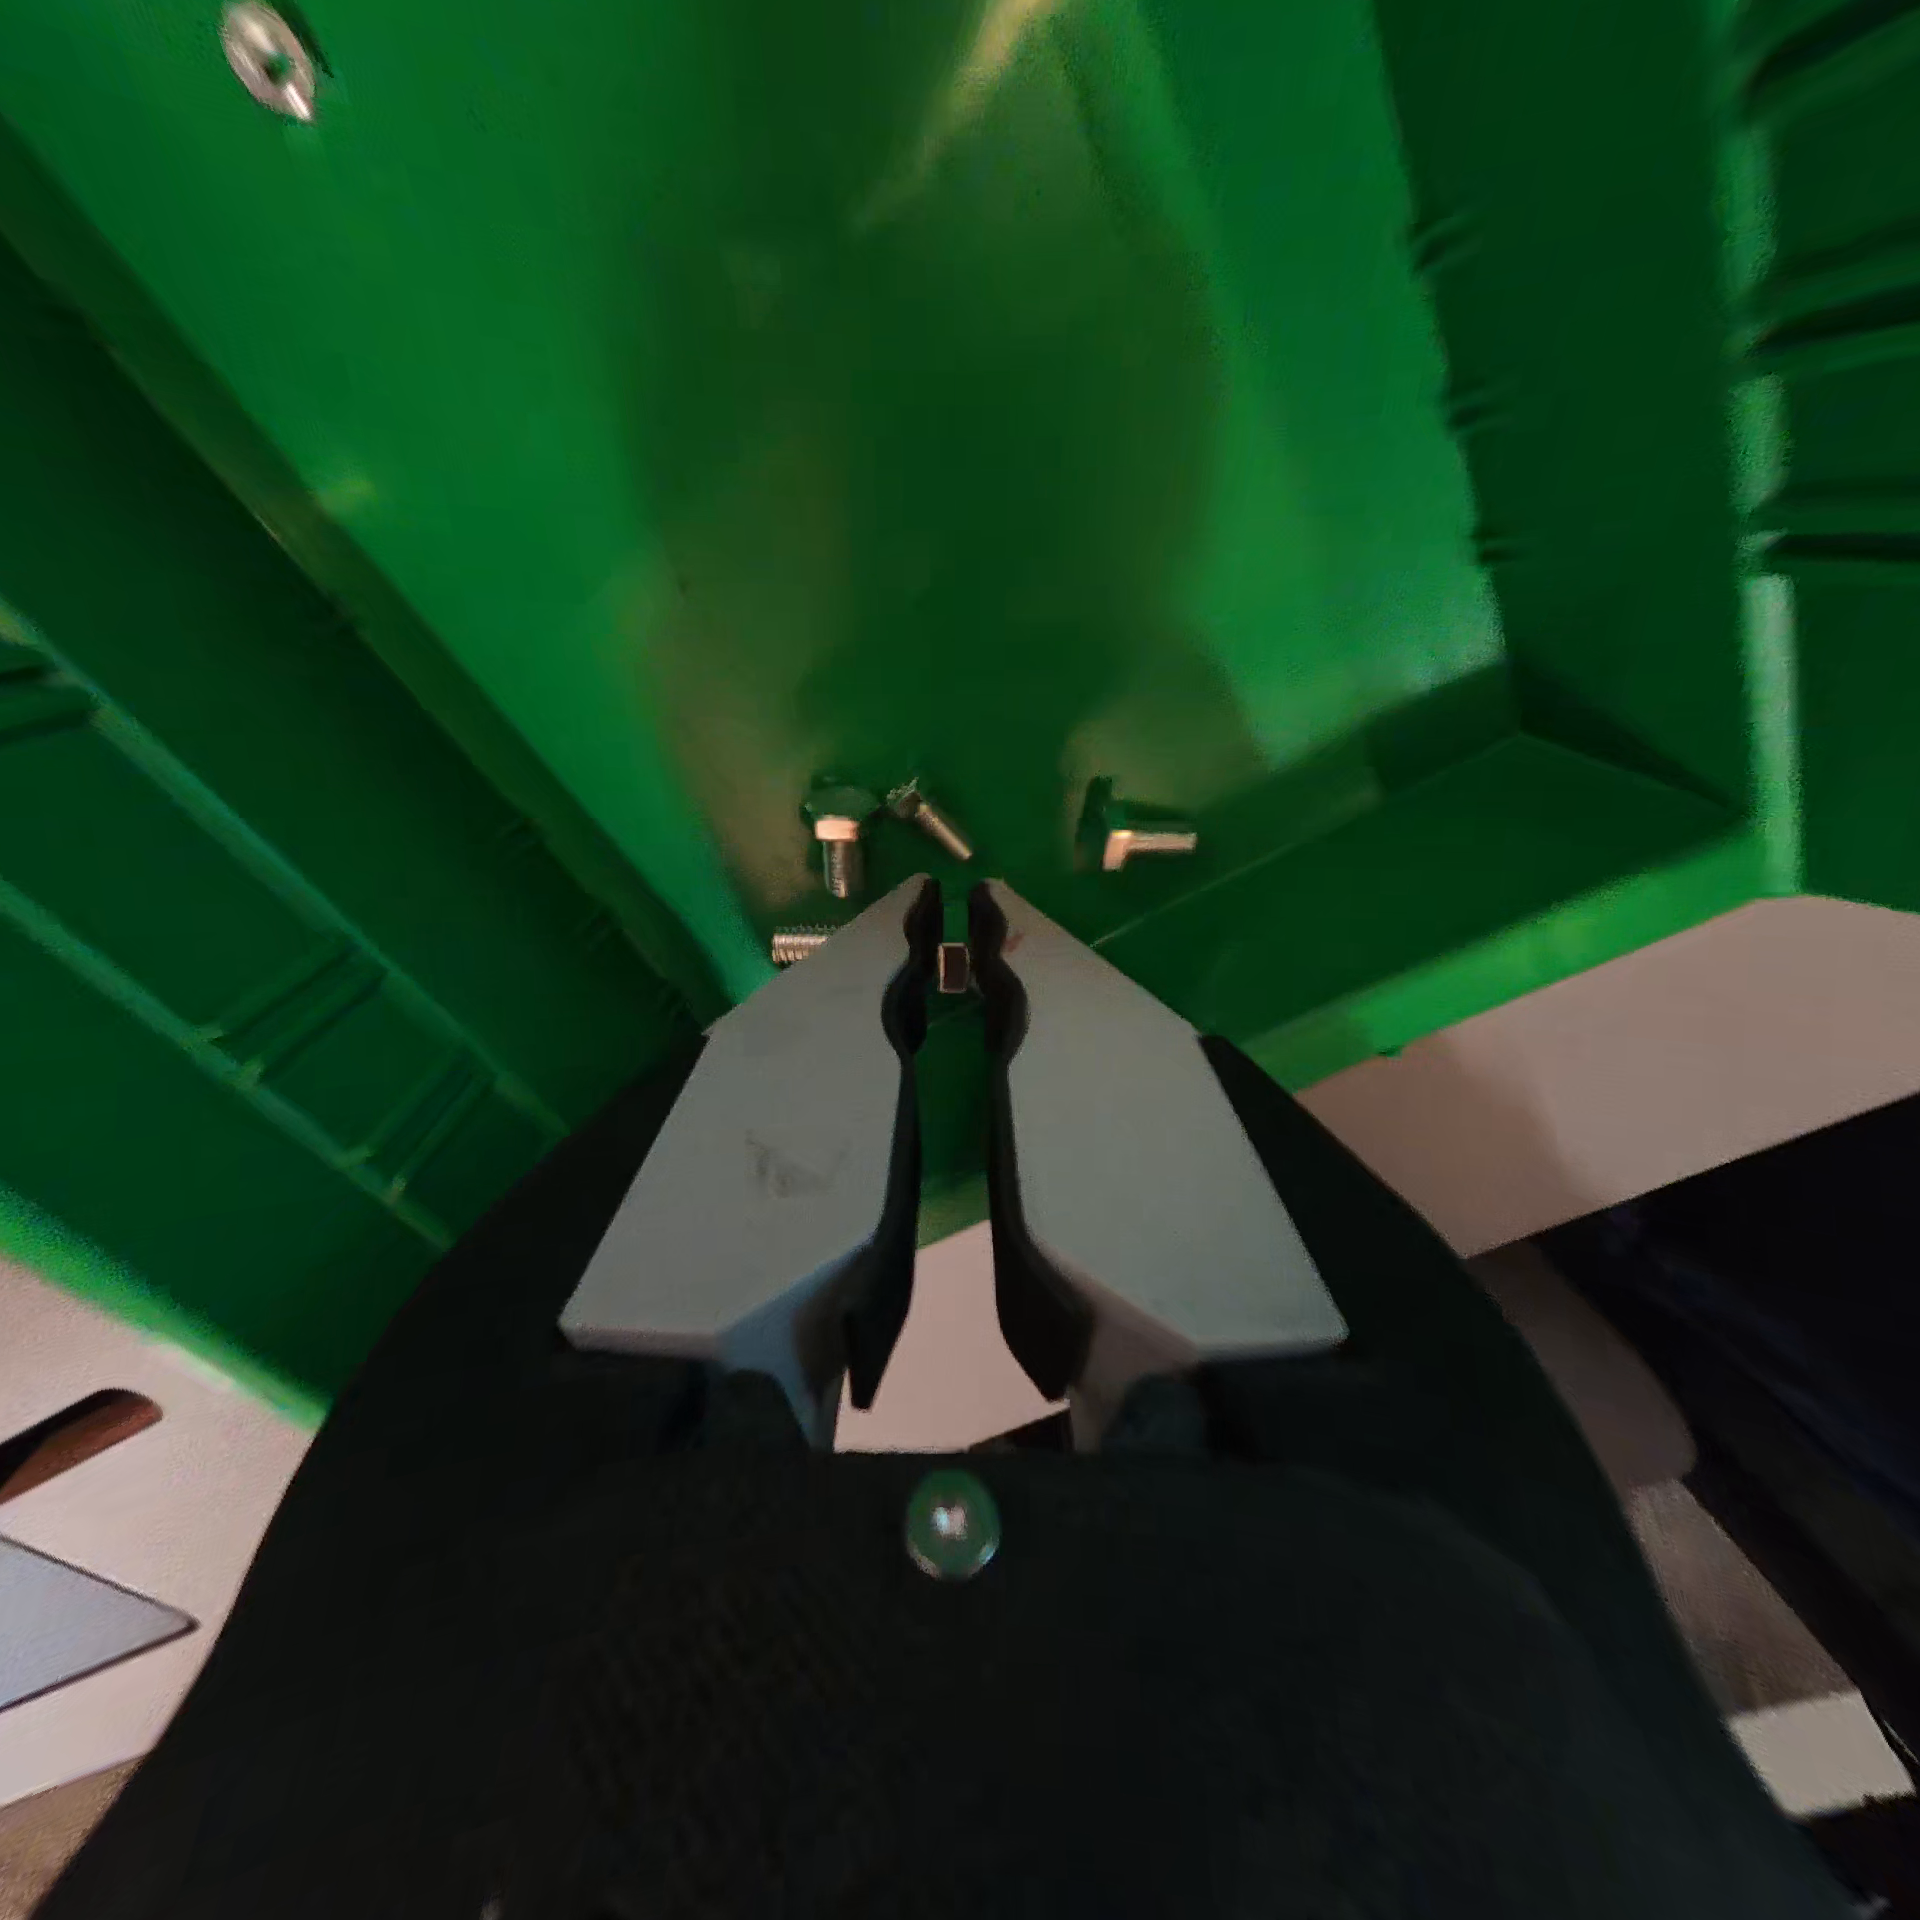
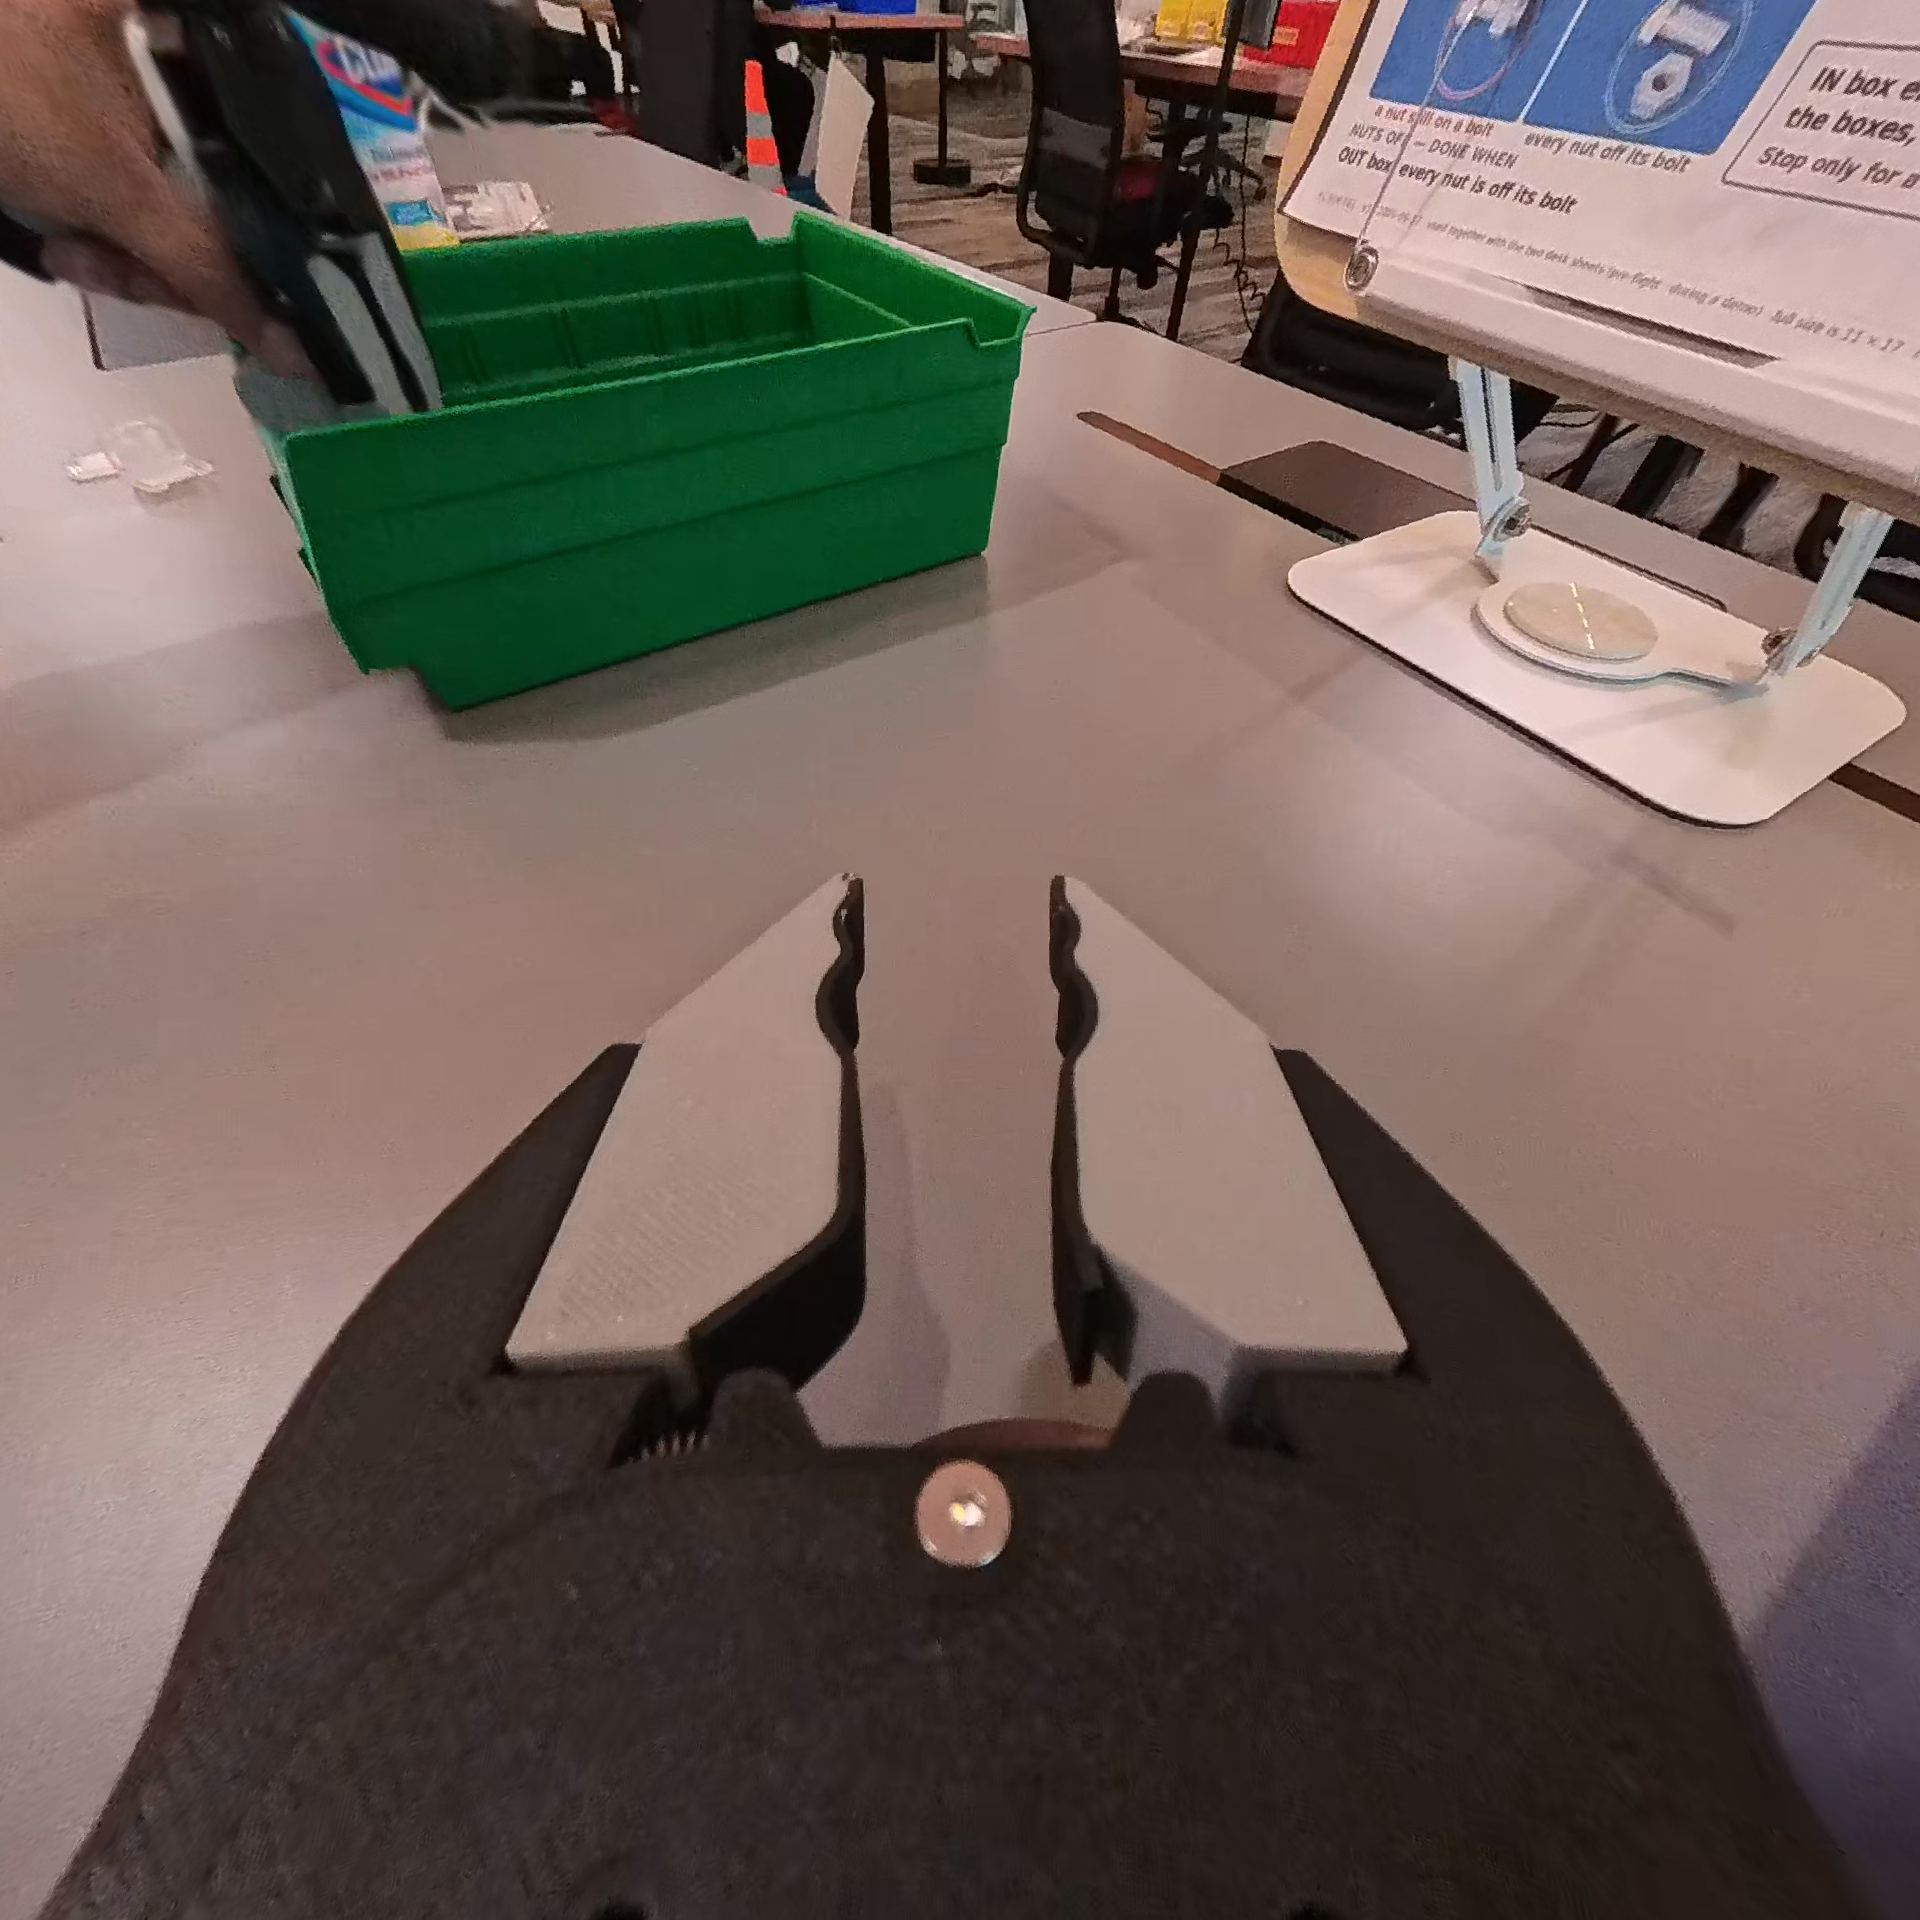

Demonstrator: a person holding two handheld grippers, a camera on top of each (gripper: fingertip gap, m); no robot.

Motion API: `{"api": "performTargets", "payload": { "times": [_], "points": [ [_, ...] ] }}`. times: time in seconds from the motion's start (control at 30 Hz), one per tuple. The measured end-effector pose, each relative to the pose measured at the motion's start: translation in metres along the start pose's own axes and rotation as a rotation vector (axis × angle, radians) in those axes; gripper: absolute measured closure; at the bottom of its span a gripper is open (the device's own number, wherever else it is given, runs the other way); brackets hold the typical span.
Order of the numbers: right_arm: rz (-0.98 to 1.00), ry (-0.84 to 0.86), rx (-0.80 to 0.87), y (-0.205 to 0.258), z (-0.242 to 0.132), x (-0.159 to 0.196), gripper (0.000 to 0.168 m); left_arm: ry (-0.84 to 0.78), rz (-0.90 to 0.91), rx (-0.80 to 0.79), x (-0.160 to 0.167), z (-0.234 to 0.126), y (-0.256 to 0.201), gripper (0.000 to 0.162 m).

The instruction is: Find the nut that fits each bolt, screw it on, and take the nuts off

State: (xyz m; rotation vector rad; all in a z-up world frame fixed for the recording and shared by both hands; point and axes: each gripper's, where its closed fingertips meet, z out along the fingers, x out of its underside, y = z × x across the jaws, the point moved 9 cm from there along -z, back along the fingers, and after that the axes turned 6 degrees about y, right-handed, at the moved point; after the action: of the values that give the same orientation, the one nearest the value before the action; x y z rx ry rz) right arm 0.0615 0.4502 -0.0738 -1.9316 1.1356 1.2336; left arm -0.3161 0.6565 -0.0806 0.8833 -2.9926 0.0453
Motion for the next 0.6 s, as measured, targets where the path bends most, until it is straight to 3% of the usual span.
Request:
{"api": "performTargets", "payload": {
  "times": [0.2,0.33,0.47,0.6],
  "points": [
    [0.012,-0.004,-0.015,-0.001,0.001,-0.001,0.135,-0.253,0.146,-0.198,-0.02,-0.061,-0.037,0.158],
    [0.04,-0.06,-0.135,0.003,-0.003,-0.006,0.134,-0.572,0.544,-0.405,-0.044,-0.09,-0.126,0.158],
    [0.141,-0.144,-0.404,0.006,-0.013,-0.013,0.133,-0.803,1.001,-0.615,-0.055,-0.047,-0.225,0.158],
    [0.268,-0.204,-0.622,0.008,-0.016,-0.014,0.135,-0.899,1.181,-0.728,-0.065,0.011,-0.278,0.158]
  ]
}}
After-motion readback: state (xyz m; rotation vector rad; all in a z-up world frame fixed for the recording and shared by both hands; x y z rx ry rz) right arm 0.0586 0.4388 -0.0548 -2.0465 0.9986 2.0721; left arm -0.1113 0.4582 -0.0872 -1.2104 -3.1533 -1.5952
